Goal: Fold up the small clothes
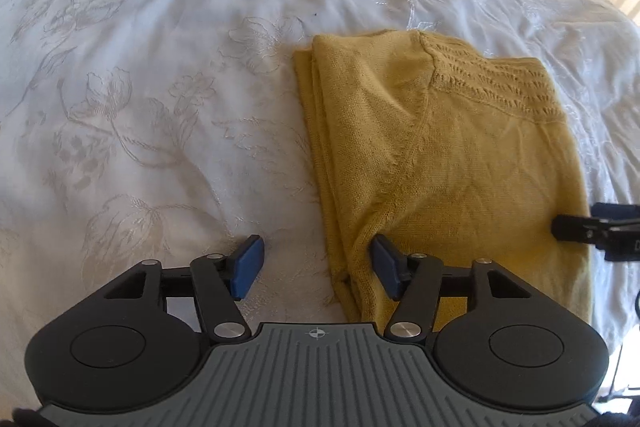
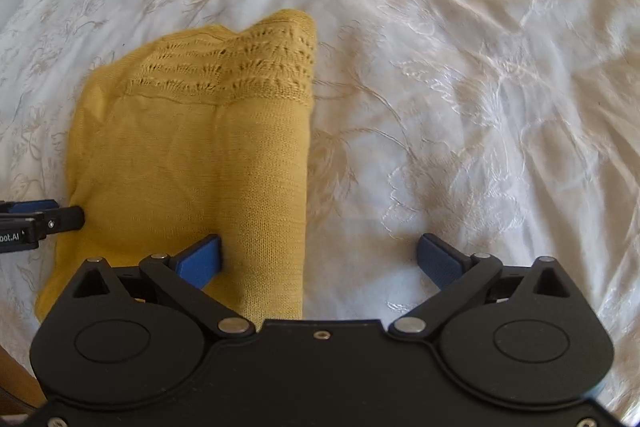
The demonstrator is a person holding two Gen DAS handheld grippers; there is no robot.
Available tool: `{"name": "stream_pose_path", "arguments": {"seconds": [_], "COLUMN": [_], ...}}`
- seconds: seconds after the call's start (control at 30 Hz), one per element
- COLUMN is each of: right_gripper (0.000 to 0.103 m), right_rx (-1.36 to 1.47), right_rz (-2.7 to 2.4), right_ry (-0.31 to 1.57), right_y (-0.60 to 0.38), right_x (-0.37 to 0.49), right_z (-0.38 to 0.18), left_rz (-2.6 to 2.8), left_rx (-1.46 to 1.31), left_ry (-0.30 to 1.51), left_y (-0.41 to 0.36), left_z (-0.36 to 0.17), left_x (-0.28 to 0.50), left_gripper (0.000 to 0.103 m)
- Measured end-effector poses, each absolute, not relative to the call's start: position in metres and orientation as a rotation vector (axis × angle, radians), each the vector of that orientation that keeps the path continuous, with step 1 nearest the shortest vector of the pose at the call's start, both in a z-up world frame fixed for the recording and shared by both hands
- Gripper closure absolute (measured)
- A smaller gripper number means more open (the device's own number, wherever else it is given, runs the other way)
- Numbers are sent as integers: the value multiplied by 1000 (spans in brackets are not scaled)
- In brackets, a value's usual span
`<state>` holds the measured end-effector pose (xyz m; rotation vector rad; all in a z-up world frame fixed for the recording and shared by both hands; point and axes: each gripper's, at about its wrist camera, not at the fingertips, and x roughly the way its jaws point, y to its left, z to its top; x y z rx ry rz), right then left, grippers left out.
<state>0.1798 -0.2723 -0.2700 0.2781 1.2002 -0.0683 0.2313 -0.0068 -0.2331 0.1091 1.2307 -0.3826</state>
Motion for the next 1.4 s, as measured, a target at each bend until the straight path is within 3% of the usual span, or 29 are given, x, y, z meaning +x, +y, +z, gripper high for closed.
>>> {"name": "stream_pose_path", "arguments": {"seconds": [0.27, 0.47, 0.63, 1.1, 1.4], "right_gripper": [1, 1, 1, 1, 1], "right_rx": [373, 270, 282, 272, 277], "right_rz": [-86, -159, -148, -102, -28], "right_ry": [1033, 1132, 1157, 982, 867], "right_y": [-286, -290, -296, -283, -272], "right_x": [204, 251, 257, 205, 144], "right_z": [-235, -268, -278, -216, -168], "left_rz": [-476, -372, -359, -326, -267], "left_rx": [98, 39, -15, -72, -22], "left_ry": [1063, 1127, 1165, 1056, 937], "left_y": [-17, -27, -10, 19, 0], "left_z": [-184, -221, -240, -188, -130], "left_x": [250, 302, 314, 266, 192], "left_gripper": [45, 45, 36, 37, 37]}}
